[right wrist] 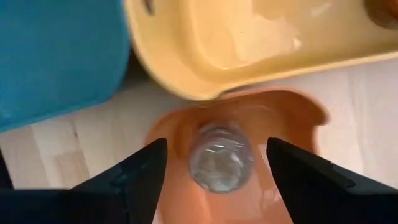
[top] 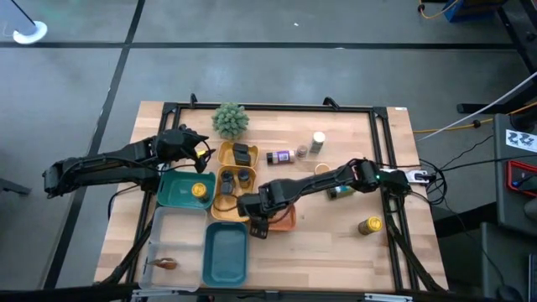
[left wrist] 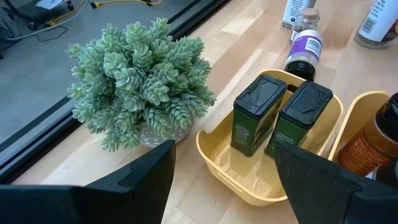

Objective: Sort spices by type
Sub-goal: Put the brown seasoning bottle into the orange bin

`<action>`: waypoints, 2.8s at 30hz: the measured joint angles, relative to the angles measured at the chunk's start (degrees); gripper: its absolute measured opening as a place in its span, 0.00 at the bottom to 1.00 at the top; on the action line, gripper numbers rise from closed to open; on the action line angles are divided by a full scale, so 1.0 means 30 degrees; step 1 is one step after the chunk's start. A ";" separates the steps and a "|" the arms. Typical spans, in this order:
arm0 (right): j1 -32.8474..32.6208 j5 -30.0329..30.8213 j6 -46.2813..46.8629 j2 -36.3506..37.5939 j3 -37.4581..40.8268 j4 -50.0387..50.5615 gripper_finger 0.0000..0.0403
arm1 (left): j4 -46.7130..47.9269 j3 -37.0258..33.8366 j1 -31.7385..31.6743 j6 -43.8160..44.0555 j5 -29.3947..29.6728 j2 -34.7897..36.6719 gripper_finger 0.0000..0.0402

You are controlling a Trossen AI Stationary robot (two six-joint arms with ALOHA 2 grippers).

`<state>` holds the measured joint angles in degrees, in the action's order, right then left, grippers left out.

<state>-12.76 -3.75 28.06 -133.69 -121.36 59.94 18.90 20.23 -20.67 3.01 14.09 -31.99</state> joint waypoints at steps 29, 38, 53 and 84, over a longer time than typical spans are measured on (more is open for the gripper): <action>0.7463 0.3083 -1.2057 0.0284 -0.3374 1.0035 0.68 | 0.0029 0.0000 0.0000 0.0080 0.0000 -0.0007 0.65; 1.0292 0.2674 -1.2453 0.0284 -0.1658 1.0021 0.68 | 0.0094 0.0000 0.0000 0.0080 0.0000 -0.0007 0.65; 1.0877 0.2563 -1.2453 0.0270 0.1250 0.9998 0.68 | 0.0086 0.0000 0.0000 0.0007 0.0000 -0.0007 0.65; 1.0887 0.2594 -1.1798 0.0248 0.3773 0.7474 0.47 | 0.0075 0.0000 0.0000 0.0007 0.0000 -0.0007 0.65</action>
<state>19.90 4.03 -7.33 -132.94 -110.04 82.36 19.12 20.23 -20.67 3.03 14.09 -32.01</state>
